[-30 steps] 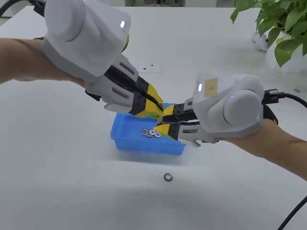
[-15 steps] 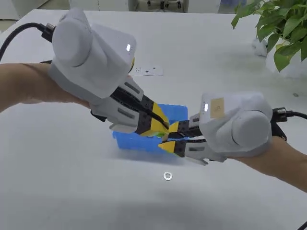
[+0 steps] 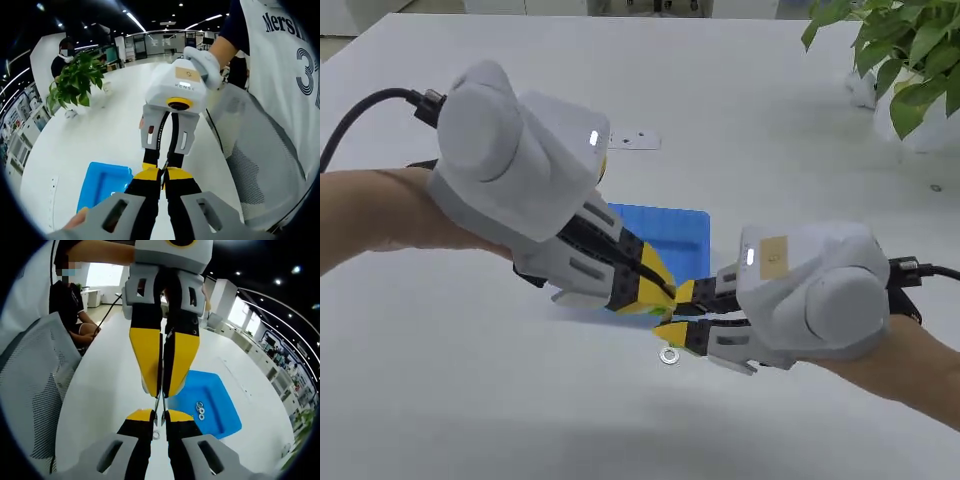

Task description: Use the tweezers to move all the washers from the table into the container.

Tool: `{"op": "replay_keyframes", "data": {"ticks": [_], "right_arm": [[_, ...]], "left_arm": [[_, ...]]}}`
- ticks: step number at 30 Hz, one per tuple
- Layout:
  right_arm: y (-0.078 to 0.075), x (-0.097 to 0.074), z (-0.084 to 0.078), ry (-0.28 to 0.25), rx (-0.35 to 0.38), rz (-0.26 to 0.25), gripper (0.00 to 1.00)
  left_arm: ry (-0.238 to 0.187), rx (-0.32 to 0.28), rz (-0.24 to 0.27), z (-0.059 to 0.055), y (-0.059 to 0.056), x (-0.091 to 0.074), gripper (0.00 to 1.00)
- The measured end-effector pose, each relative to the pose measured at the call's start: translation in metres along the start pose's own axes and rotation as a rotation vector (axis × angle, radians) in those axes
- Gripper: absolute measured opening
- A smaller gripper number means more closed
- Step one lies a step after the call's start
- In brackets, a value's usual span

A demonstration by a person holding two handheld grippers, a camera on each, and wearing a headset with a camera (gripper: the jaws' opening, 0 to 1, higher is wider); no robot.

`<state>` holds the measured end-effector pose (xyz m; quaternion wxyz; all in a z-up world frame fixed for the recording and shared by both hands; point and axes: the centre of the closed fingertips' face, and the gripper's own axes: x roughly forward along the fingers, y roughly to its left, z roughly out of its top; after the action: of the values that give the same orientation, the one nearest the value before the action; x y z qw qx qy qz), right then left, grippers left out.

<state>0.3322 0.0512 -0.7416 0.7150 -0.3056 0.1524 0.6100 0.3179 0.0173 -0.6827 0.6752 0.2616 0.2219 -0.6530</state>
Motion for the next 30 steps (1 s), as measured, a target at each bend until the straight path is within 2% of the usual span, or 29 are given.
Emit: {"op": "replay_keyframes", "data": {"ticks": [6, 16, 26, 30], "right_arm": [[0.008, 0.002, -0.008, 0.005, 0.017, 0.013, 0.11], [0.013, 0.005, -0.022, 0.014, 0.065, 0.027, 0.11], [0.010, 0.011, -0.030, 0.026, 0.098, 0.029, 0.11], [0.006, 0.012, -0.030, 0.024, 0.104, 0.025, 0.11]], "left_arm": [[-0.009, -0.013, -0.005, -0.008, -0.002, 0.007, 0.07], [-0.017, -0.043, -0.008, -0.014, -0.005, 0.018, 0.07], [-0.022, -0.087, 0.012, -0.025, 0.004, 0.023, 0.06], [-0.024, -0.090, 0.017, -0.026, 0.007, 0.023, 0.06]]}}
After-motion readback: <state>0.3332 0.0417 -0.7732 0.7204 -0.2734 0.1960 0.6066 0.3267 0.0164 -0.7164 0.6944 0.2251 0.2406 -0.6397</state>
